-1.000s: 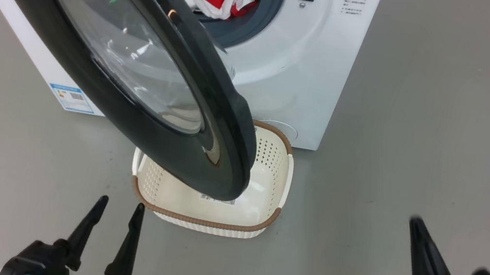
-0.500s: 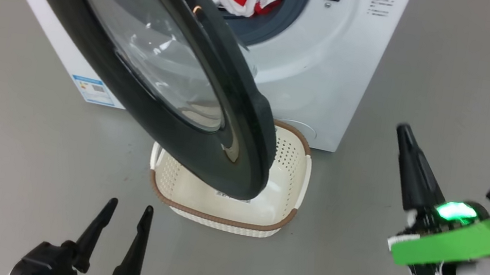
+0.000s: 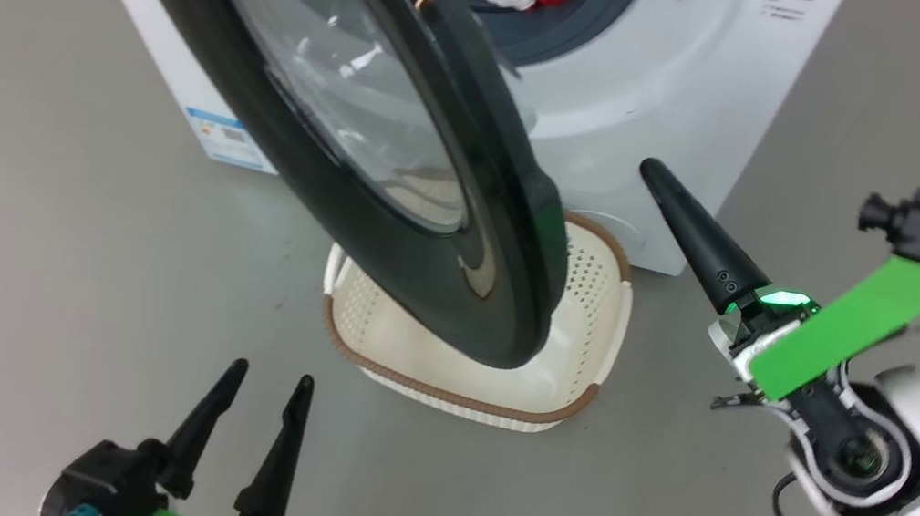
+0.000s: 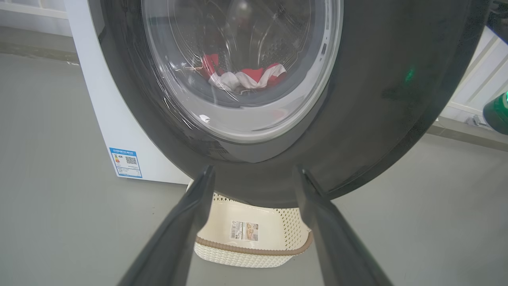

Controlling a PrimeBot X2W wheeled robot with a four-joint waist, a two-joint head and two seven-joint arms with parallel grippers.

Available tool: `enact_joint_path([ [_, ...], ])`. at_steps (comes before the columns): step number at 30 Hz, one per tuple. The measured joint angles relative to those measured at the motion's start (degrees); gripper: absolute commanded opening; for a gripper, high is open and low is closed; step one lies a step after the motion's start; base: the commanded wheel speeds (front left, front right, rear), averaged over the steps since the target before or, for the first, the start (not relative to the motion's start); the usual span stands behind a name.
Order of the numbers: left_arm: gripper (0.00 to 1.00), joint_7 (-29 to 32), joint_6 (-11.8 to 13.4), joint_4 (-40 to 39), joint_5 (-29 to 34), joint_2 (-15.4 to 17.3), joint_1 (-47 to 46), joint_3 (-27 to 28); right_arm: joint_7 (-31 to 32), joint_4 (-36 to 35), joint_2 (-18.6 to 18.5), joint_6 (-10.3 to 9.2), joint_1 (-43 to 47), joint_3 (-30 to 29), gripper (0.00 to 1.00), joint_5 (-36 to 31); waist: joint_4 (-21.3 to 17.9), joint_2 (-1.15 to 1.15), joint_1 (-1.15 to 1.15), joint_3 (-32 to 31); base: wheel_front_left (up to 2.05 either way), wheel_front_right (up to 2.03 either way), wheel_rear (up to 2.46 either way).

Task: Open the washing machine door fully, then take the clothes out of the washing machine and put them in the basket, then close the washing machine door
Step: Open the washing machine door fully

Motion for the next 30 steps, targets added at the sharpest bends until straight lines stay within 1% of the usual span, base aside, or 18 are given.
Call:
enact_joint_path([
  [4,1.00,0.00,0.10,-0.24,-0.80,-0.03,-0.77,-1.36,10.84,3.77,-0.77,-0.01,-1.62,0.53,0.00,6.01,1.41,0.00,0.00,0.88,0.00,0.00,0.00],
  [7,1.00,0.00,0.40,-0.32,-1.86,-0.01,-0.79,-2.10,17.09,6.98,-0.76,-0.01,-2.22,0.62,0.00,8.31,2.45,0.00,0.00,1.51,0.00,0.00,0.00],
  [10,1.00,0.00,0.43,-0.55,-2.57,-0.02,-0.86,-3.11,21.28,9.37,-0.70,-0.01,-3.80,0.45,0.00,8.84,3.41,0.00,0.00,2.20,0.00,0.00,0.00],
  [19,1.00,0.00,1.03,-0.51,-3.78,-0.02,-1.06,-4.44,27.37,11.63,1.35,-0.02,-5.26,-0.55,0.00,8.59,6.25,0.00,0.00,2.87,0.00,0.00,0.00],
  [22,1.00,0.00,1.42,-0.46,-3.83,-0.02,-1.04,-4.54,28.55,11.83,1.82,-0.07,-4.71,-0.66,0.00,8.37,7.07,0.00,0.00,2.22,0.00,0.00,0.00],
  [26,1.00,0.00,1.43,-0.40,-3.85,-0.02,-0.83,-4.86,29.47,11.79,3.16,-0.07,-3.02,-0.37,0.00,6.11,8.33,0.00,0.00,1.07,0.00,0.00,0.00],
  [30,1.00,0.00,1.82,-0.32,-3.87,-0.02,-0.52,-5.01,30.63,11.73,4.19,-0.07,-1.57,0.15,0.00,5.32,9.55,0.00,0.00,0.24,0.00,0.00,0.00],
])
